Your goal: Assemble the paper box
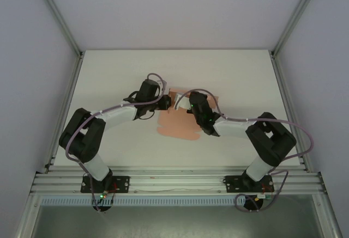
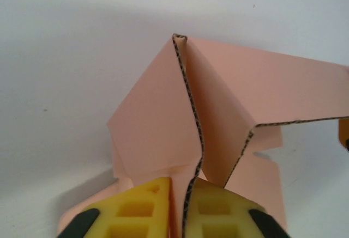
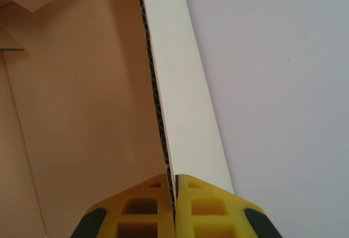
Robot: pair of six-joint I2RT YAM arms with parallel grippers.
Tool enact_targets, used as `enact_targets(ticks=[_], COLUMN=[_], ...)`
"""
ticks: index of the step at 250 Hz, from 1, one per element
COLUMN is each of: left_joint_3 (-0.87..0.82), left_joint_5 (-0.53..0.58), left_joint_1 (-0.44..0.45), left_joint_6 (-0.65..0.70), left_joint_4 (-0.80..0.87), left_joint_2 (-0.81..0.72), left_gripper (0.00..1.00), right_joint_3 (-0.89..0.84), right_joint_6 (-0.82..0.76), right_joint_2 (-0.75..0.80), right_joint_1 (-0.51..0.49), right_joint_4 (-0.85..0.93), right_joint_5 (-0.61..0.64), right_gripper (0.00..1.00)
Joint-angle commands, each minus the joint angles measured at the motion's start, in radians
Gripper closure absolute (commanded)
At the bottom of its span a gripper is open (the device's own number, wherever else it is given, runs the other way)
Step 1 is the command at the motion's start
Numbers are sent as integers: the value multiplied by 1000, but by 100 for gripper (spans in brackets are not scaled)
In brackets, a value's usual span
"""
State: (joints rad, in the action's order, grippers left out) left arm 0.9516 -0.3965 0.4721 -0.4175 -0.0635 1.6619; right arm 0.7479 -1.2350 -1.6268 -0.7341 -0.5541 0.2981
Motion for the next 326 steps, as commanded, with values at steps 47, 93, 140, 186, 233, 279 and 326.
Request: enact_targets(ticks=[47, 93, 140, 186, 233, 279, 326], left_joint_3=[-48, -40, -82, -148, -126, -97, -100], left_joint_5=[20, 45, 264, 301, 224, -88, -199], left_joint_1=[14, 13, -2, -178, -256, -249, -150], left_joint_6=[53, 81, 143, 65, 111, 204, 287], left_joint_4=[-22, 31, 114, 117, 76, 24, -17], left_joint_2=[-32, -96, -223, -337, -248, -116, -79], left_gripper=[67, 45, 0, 0, 2, 17, 32], right_joint_3=[-48, -44, -44, -36, -33, -30, -22], right_joint_6=[-35, -54, -75, -73, -73, -65, -60], right_joint_2=[-40, -45, -33, -15, -14, -3, 3], right_joint_1=[-3, 5, 10, 10, 10, 10, 10], right_joint_4=[-57, -63, -74, -59, -58, -59, -43], right_joint_5=[-51, -42, -35, -59, -61, -62, -54], right_gripper=[100, 100, 100, 100, 100, 100, 100])
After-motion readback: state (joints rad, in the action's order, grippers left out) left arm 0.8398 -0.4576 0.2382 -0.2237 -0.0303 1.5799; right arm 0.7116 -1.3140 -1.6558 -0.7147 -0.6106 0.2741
